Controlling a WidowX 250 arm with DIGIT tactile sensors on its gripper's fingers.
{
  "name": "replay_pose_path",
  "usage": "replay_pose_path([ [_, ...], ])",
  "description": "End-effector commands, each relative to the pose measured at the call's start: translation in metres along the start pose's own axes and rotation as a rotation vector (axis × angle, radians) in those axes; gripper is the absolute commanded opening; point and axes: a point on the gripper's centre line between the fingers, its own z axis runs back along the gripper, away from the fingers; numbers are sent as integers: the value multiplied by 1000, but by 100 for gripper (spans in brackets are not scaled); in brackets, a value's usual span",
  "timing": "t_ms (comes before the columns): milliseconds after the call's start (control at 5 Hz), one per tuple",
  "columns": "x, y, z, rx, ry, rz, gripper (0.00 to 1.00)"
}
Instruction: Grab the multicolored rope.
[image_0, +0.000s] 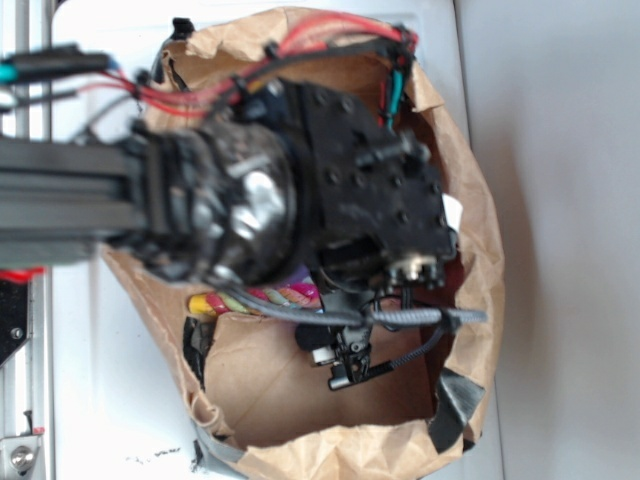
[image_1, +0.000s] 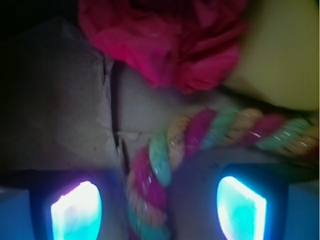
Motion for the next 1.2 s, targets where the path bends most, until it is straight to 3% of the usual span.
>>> replay_pose_path([
  [0,-3,-32,-5,-31,-36,-18,100],
  [200,2,-36,-13,-13,-9,-12,100],
  [400,1,-36,-12,-6,-1,4,0],
  [600,1,-33,-7,-10,-1,0,0],
  [1000,-7,-1,34,-52,-42,62,0],
])
